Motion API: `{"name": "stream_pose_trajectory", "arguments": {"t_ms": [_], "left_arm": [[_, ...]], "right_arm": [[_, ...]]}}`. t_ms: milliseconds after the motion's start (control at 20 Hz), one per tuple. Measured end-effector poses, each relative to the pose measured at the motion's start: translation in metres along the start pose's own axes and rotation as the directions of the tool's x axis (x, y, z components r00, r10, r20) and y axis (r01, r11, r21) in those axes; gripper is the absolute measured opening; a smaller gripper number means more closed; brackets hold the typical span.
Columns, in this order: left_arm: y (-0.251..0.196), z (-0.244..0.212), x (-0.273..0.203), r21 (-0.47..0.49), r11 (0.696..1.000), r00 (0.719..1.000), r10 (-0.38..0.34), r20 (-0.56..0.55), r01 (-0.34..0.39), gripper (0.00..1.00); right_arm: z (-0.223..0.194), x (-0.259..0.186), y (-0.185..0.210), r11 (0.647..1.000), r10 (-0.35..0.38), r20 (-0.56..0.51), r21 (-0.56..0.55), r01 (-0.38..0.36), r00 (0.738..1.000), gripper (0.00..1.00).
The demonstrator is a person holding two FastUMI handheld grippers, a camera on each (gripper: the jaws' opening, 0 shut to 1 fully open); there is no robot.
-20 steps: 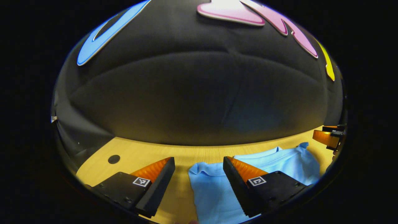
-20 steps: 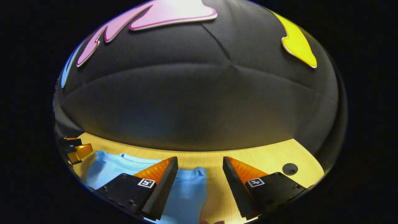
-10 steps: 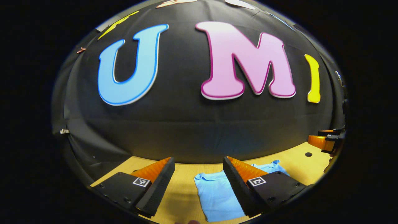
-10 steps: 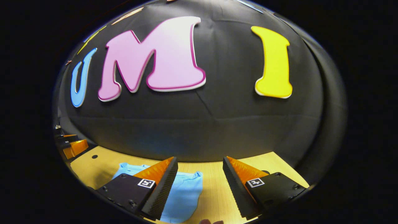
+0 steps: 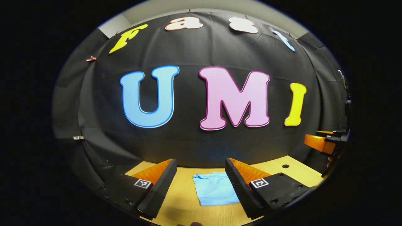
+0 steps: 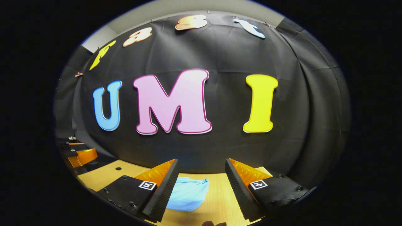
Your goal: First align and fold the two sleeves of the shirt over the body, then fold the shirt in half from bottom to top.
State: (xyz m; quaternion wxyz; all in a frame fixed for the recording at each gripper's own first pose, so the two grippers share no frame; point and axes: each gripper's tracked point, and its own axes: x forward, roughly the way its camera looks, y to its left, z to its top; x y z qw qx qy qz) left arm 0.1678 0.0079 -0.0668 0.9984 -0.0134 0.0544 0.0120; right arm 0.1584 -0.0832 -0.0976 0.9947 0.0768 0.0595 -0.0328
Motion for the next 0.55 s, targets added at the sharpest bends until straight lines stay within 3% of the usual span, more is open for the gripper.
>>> {"name": "stream_pose_trajectory", "arguments": {"t_ms": [350, 500, 550], "left_arm": [[-0.01, 0.038, -0.104, 0.011, 1.0, 0.999, -0.026, 0.033, 0.025, 0.99], [-0.012, 0.05, -0.125, 0.064, 0.997, 0.998, -0.037, 0.06, 0.033, 0.98], [-0.016, 0.055, -0.129, 0.076, 0.996, 0.997, -0.047, 0.067, 0.042, 0.98]], "right_arm": [[0.042, -0.114, 0.032, 0.994, 0.096, 0.036, -0.048, -0.094, 0.995, 0.92], [0.056, -0.142, 0.03, 0.994, 0.09, 0.06, -0.064, -0.086, 0.994, 0.92], [0.061, -0.148, 0.028, 0.995, 0.081, 0.068, -0.064, -0.077, 0.994, 0.97]]}}
